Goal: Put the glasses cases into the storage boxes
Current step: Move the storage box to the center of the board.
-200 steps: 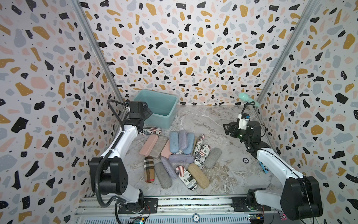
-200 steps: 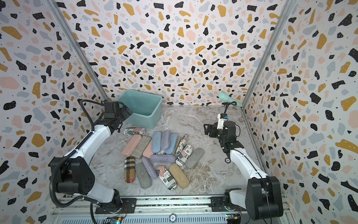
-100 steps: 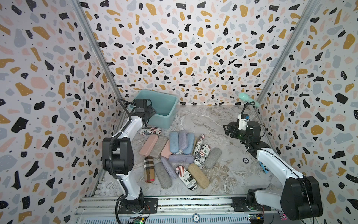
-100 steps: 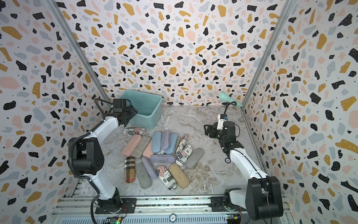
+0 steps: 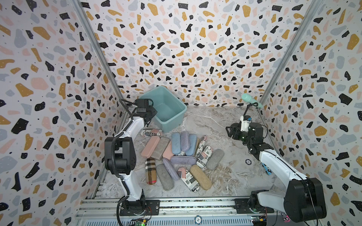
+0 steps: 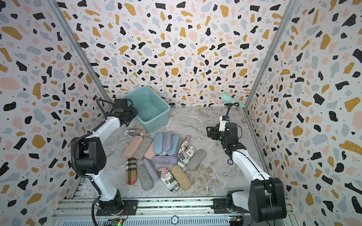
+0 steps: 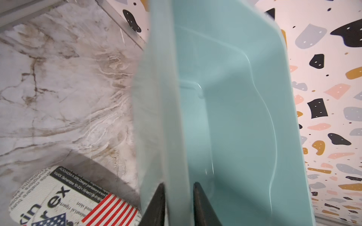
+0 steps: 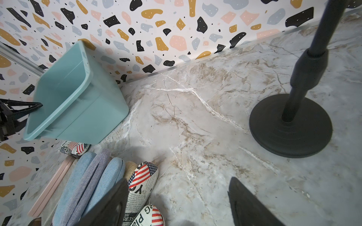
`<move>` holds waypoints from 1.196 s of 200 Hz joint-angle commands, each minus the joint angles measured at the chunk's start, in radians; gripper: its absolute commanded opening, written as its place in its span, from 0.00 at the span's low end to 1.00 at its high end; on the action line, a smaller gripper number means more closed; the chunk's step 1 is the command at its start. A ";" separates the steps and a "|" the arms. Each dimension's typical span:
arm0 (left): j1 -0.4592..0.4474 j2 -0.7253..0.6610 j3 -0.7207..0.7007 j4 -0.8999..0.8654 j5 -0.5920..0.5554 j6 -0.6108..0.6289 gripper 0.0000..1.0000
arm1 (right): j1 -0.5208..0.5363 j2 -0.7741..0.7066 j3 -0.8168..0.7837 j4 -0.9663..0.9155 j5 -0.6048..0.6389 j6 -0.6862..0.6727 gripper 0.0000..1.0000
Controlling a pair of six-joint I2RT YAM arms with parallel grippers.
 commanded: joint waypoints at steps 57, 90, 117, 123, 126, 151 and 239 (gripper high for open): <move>-0.092 -0.033 0.007 0.029 0.074 0.001 0.19 | 0.006 -0.036 0.019 -0.021 0.025 -0.013 0.81; -0.189 -0.020 0.041 0.030 0.071 0.039 0.15 | 0.009 -0.040 0.020 -0.022 0.027 -0.012 0.81; -0.252 0.001 0.074 0.031 0.073 0.065 0.12 | 0.009 -0.050 0.018 -0.031 0.030 -0.013 0.81; -0.263 0.007 0.086 0.026 0.071 0.074 0.12 | 0.009 -0.052 0.019 -0.033 0.030 -0.013 0.81; -0.268 0.011 0.090 0.024 0.074 0.081 0.12 | 0.010 -0.054 0.019 -0.035 0.031 -0.014 0.81; -0.300 0.056 0.156 -0.019 0.074 0.132 0.13 | 0.010 -0.066 0.020 -0.041 0.030 -0.013 0.81; -0.300 0.110 0.184 -0.073 0.107 0.210 0.36 | 0.054 -0.084 0.076 -0.195 0.150 0.005 0.82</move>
